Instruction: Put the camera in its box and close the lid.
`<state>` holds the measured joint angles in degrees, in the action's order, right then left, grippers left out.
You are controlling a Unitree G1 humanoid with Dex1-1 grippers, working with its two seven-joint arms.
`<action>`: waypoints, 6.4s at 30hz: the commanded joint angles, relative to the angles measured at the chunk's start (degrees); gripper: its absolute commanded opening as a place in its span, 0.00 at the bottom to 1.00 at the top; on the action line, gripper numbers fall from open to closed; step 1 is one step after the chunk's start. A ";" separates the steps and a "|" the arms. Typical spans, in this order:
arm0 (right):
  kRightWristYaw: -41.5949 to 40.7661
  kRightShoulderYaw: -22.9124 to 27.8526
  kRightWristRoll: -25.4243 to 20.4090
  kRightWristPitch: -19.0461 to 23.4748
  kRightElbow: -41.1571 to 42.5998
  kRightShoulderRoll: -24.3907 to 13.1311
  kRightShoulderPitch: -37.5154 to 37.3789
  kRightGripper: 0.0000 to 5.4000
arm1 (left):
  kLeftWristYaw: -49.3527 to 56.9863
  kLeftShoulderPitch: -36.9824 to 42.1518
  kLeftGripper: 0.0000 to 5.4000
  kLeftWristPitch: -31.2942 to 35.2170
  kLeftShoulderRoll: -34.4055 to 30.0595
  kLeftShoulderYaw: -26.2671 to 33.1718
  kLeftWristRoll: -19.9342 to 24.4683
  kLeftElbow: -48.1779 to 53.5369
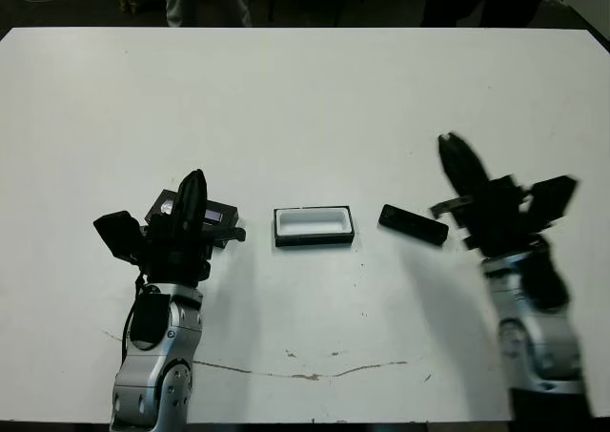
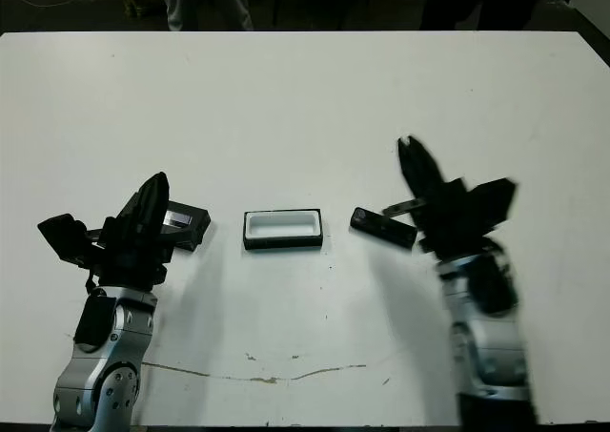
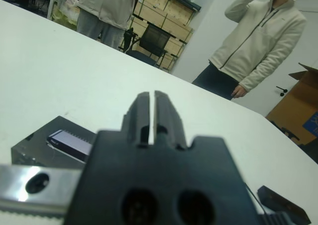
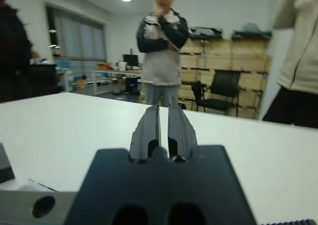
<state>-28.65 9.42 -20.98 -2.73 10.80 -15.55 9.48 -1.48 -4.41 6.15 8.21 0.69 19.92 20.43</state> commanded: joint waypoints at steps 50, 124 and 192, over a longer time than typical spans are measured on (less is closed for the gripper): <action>-34.36 -10.67 9.82 -3.89 -39.82 -19.54 12.72 0.80 | 1.44 -0.60 0.00 0.92 -0.02 0.68 -1.11 -2.08; -41.25 -24.29 24.00 -2.56 -34.81 -24.24 34.82 0.36 | 2.27 -1.21 0.00 0.77 0.16 0.57 -0.96 -1.60; -48.10 -45.92 50.07 -15.88 -60.95 -10.97 51.54 0.21 | 2.91 -1.33 0.00 0.33 0.45 0.25 -1.01 -1.73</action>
<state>-77.14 -35.35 27.92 -18.48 -50.07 -26.81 64.15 1.22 -4.77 6.27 8.57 0.69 19.26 19.37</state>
